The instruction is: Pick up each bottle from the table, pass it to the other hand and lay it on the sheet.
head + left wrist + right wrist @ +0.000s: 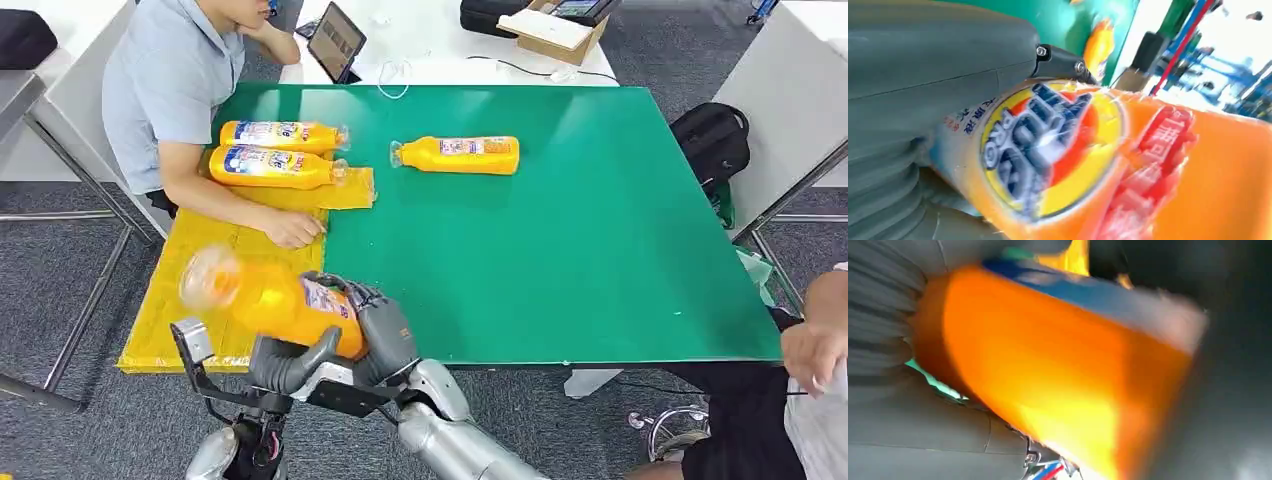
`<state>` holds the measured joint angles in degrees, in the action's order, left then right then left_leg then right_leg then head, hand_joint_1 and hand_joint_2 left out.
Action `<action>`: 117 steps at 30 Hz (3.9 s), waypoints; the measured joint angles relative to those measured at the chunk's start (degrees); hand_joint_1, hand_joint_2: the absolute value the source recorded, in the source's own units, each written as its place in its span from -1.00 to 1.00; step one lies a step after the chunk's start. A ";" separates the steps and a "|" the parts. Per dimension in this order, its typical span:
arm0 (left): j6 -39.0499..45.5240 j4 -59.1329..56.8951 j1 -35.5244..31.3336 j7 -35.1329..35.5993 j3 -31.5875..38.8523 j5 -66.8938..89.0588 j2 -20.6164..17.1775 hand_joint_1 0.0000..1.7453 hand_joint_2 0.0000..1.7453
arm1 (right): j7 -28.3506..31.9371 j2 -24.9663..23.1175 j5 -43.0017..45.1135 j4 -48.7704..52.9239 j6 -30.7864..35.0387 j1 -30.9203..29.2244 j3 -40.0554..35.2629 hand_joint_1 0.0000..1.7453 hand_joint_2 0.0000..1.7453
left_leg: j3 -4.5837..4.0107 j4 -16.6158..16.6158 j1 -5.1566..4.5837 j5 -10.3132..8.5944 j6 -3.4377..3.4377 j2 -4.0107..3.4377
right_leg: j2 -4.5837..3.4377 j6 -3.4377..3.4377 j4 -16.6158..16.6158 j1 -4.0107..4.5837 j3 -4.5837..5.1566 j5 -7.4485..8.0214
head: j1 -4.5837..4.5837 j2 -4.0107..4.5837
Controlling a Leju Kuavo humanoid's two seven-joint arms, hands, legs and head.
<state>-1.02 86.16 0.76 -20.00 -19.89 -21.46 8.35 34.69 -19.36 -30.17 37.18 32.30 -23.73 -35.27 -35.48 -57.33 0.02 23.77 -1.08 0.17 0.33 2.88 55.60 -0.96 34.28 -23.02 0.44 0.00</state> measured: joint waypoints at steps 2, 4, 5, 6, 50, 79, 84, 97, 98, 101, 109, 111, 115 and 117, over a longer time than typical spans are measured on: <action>1.61 0.52 -0.01 -0.70 -0.02 1.16 0.28 1.00 1.00 | -0.07 -0.35 0.49 -0.18 0.07 0.01 -0.02 -1.00 -1.00 | 0.00 0.00 0.00 0.00 0.00 -0.01 | -0.01 0.00 0.00 0.00 0.00 0.00 | 0.02 0.00; 2.81 0.87 -0.02 -1.18 -0.02 1.65 0.52 1.00 1.00 | 0.54 -0.57 1.42 -0.13 0.33 0.09 -0.24 -1.00 -1.00 | 0.01 0.00 0.00 0.00 0.00 -0.01 | -0.01 0.00 0.00 0.00 0.01 0.00 | 0.02 0.00; 4.03 1.07 -0.13 -1.66 0.02 2.13 0.61 1.00 1.00 | 0.89 -0.59 1.84 0.02 0.83 0.37 -0.33 -1.00 -1.00 | 0.01 0.00 0.00 0.00 0.00 0.00 | 0.00 0.00 0.00 0.00 0.00 0.00 | 0.02 0.00; 5.75 1.27 -0.39 -2.08 0.13 2.73 0.74 1.00 1.00 | 1.38 -0.59 2.08 0.44 1.47 1.04 -0.46 -1.00 -1.00 | 0.01 0.00 0.00 0.00 0.00 0.01 | 0.01 0.00 0.00 0.00 0.00 0.00 | 0.00 0.00; 8.32 -44.53 -36.34 14.82 4.31 84.91 -12.07 -0.48 1.00 | 1.51 9.90 -3.03 33.55 2.23 19.58 10.60 -1.00 -1.00 | 0.00 -0.02 0.01 -0.16 0.02 -0.03 | -0.01 -0.15 0.04 0.01 0.00 0.16 | -0.02 0.00; -6.14 -31.66 -32.73 -5.42 10.58 32.94 -9.66 -1.00 1.00 | 5.22 10.78 4.00 22.92 4.96 14.80 10.03 -1.00 -1.00 | -0.01 -0.02 0.00 -0.17 0.01 0.03 | 0.05 -0.15 0.04 0.01 -0.06 0.15 | 0.02 0.00; -2.47 -14.26 -27.62 -8.11 12.18 18.74 -7.04 -1.00 1.00 | 3.40 12.09 -3.50 22.40 6.12 13.81 10.51 -1.00 -1.00 | -0.03 -0.02 0.00 -0.15 0.01 0.01 | 0.03 -0.15 0.04 0.01 -0.02 0.14 | 0.02 0.00; 7.56 0.87 -18.81 -8.87 13.31 27.28 -5.51 -1.00 1.00 | -17.79 21.95 -30.84 10.53 2.47 -2.22 17.59 -1.00 -1.00 | -0.01 -0.05 -0.10 -0.28 -0.12 0.02 | 0.03 0.04 0.02 -0.05 -0.06 0.30 | 0.02 0.00; 7.91 0.87 -18.27 -8.83 13.24 27.76 -5.49 -1.00 1.00 | -18.01 22.46 -31.21 9.54 2.28 -3.10 17.92 -1.00 -1.00 | -0.02 -0.05 -0.09 -0.28 -0.12 0.03 | 0.03 0.04 0.02 -0.05 -0.06 0.30 | 0.00 0.00; 8.56 0.98 -17.33 -8.49 13.20 28.43 -5.27 -1.00 1.00 | -18.57 23.16 -31.96 7.41 2.25 -4.73 18.59 -1.00 -1.00 | -0.03 -0.05 -0.09 -0.27 -0.12 0.03 | 0.03 0.05 0.02 -0.04 -0.04 0.30 | 0.02 0.00; 14.21 -0.75 -16.69 1.25 11.32 31.17 -4.24 -1.00 1.00 | -22.71 24.13 -35.93 1.17 0.00 -6.62 18.90 -1.00 -1.00 | -0.07 -0.03 -0.09 -0.25 -0.11 0.03 | 0.03 0.04 0.02 -0.04 -0.01 0.28 | 0.02 0.00; 14.75 -1.25 -16.69 1.34 10.69 31.25 -4.00 -1.00 1.00 | -22.67 24.00 -35.64 -0.36 -0.59 -7.01 18.99 -1.00 -1.00 | -0.08 -0.03 -0.09 -0.25 -0.11 0.03 | 0.03 0.04 0.02 -0.05 -0.02 0.28 | 0.00 0.00; 15.71 -1.95 -16.72 1.36 9.68 31.69 -3.89 -1.00 1.00 | -20.66 22.65 -33.18 -3.67 -3.32 -8.23 19.43 -1.00 -1.00 | -0.07 -0.04 -0.10 -0.26 -0.11 0.01 | 0.02 0.05 0.02 -0.04 -0.01 0.29 | 0.02 0.00; 16.12 -2.12 -16.72 1.20 9.27 31.91 -3.87 -1.00 1.00 | -19.74 21.62 -32.48 -4.92 -4.34 -8.67 19.56 -1.00 -1.00 | -0.07 -0.04 -0.08 -0.26 -0.11 0.01 | 0.03 0.04 0.02 -0.03 0.00 0.29 | 0.02 0.00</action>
<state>15.10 84.04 -15.96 -18.80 -10.62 10.45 4.48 14.95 2.25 -62.65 32.26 27.96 -32.41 -15.72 -35.55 -57.37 -0.06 23.51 -1.19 0.18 0.36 2.92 55.62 -0.99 34.28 -22.73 0.46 0.00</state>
